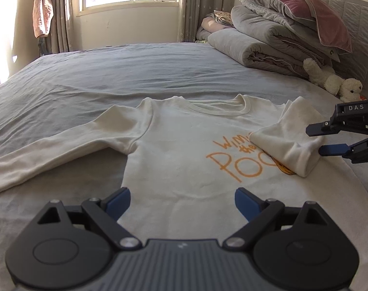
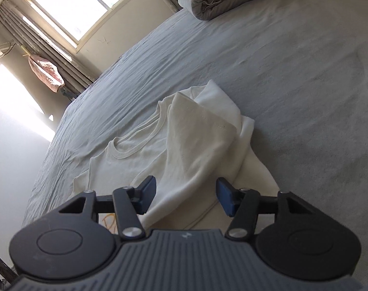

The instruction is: Fold clothes

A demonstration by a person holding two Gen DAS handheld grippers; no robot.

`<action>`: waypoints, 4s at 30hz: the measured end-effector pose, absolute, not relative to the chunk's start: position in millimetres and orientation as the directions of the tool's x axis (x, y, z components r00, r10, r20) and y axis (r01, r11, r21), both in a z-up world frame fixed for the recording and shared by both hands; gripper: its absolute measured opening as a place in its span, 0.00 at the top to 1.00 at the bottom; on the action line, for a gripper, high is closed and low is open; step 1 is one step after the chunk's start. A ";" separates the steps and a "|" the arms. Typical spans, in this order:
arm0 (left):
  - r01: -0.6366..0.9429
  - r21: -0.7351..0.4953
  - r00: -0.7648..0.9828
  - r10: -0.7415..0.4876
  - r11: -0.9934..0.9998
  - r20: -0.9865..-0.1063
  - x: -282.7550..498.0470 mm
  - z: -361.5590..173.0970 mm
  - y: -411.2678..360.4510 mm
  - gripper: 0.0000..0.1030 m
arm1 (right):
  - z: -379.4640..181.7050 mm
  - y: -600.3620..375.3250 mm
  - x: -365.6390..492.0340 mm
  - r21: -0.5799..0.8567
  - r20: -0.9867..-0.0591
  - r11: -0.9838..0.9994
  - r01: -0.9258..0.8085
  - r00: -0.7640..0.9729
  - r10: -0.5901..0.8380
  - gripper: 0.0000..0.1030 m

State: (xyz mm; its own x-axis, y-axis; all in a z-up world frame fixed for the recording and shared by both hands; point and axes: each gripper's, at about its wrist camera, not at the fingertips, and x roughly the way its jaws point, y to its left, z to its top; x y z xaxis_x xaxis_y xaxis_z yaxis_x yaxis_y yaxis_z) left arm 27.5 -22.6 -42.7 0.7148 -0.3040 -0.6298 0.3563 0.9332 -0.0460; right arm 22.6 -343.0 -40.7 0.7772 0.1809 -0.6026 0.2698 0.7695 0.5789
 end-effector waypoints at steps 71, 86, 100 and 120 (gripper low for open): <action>0.202 -0.162 0.679 -0.257 0.966 -0.687 -33.9 -53.0 -7.1 0.92 | -74.8 -323.6 47.8 -0.433 -0.545 0.901 -0.023 0.803 -0.242 0.89; 0.289 -0.029 0.828 -0.265 0.957 -0.494 -34.0 -28.6 -19.6 0.54 | -26.1 -343.3 31.0 -0.065 -0.531 0.998 0.016 0.846 -0.048 0.68; 0.397 0.072 0.760 -0.283 0.915 -0.585 -31.4 -67.0 -42.5 0.54 | -53.6 -329.2 94.2 -0.009 -0.610 1.000 0.008 0.793 -0.012 0.77; 0.407 0.046 0.733 -0.296 0.912 -0.613 -29.1 -61.3 -39.9 0.54 | -49.8 -354.9 188.3 0.012 -0.647 0.998 0.067 0.761 -0.043 0.77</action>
